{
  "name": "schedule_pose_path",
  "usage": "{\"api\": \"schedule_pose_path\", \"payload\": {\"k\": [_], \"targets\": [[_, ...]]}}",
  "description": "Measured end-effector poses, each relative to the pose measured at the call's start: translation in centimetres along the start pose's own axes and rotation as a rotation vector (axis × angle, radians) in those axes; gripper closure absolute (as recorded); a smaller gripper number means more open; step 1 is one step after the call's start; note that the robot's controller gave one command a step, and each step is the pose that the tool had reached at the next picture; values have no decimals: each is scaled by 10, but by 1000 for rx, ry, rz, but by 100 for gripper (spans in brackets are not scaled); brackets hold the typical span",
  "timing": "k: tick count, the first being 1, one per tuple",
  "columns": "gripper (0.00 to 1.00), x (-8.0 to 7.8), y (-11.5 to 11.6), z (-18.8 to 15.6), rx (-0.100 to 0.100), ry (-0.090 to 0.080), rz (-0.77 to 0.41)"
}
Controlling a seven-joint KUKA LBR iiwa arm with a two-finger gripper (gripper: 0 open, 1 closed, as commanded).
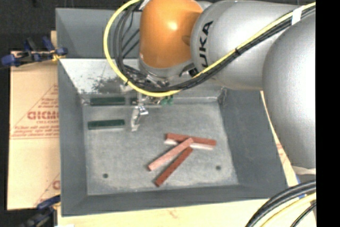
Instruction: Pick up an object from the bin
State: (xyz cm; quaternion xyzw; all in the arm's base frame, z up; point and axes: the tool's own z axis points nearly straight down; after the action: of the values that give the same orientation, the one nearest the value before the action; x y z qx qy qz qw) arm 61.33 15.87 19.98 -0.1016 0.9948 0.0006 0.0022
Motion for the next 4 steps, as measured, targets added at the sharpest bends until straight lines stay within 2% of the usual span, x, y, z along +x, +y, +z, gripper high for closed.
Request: {"api": "schedule_pose_path", "payload": {"k": [1,2,3,4], "targets": [[0,0,0,0,0,0,1],[0,6,4,45,0,-7,3],[100,-5,-1,120,-3,3,29],[100,-5,-1,120,-3,3,29]]}}
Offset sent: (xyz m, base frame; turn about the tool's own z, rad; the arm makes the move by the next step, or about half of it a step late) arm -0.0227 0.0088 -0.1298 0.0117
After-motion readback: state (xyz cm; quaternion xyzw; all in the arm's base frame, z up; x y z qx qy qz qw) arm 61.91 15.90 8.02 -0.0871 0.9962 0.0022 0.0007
